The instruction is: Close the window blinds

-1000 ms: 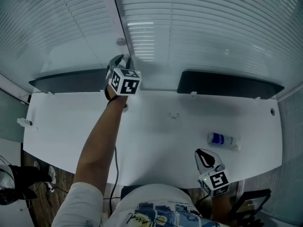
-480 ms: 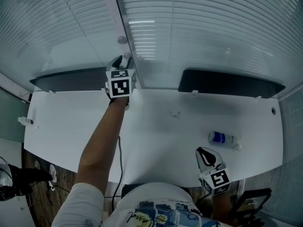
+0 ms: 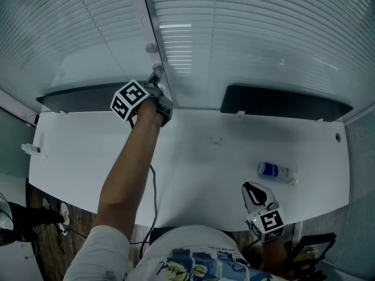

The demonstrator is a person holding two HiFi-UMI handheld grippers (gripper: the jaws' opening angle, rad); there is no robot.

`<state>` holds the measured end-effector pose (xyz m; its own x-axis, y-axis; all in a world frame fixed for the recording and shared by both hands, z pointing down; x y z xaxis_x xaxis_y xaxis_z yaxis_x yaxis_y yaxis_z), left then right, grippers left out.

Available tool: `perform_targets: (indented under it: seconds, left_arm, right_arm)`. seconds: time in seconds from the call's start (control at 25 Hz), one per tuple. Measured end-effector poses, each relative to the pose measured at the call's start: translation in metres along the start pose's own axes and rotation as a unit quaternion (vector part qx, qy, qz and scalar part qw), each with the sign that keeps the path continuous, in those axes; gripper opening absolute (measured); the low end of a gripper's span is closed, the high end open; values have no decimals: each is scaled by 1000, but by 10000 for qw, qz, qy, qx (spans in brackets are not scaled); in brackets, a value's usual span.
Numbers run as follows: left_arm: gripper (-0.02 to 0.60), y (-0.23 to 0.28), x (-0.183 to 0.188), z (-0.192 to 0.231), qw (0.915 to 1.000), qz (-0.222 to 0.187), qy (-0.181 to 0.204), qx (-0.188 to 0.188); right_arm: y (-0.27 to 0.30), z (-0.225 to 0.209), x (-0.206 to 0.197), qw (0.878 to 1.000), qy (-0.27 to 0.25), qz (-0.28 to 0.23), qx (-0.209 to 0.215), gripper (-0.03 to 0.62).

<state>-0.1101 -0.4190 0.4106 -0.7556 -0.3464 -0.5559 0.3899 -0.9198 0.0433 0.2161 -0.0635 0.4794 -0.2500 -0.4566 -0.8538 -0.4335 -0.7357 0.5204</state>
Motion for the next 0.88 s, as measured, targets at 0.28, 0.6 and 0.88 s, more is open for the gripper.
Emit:
perform_targets:
  seconds: [0.28, 0.6, 0.88]
  left_arm:
    - [173, 7, 1, 8, 9951, -175, -926, -286]
    - [149, 9, 1, 9, 9885, -295, -1372, -564]
    - [129, 9, 7, -3, 9998, 48, 201, 26]
  right_arm:
    - [1, 1, 4, 10000, 33, -23, 12, 12]
    - [1, -1, 0, 10000, 61, -10, 28, 12]
    - [2, 1, 2, 10000, 61, 18, 46, 12]
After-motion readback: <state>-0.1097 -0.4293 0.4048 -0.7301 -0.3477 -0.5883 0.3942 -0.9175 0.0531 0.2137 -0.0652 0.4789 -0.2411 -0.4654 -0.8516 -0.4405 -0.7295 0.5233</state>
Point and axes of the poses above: the fingertips, and each gripper's own axes: y forward along the fingers, z to its left, x out of its top, the point moved 5 cm from there along -y, backward along the fingers, and after that the axes turned 2 degrees about -x, right-handed, at the moved point
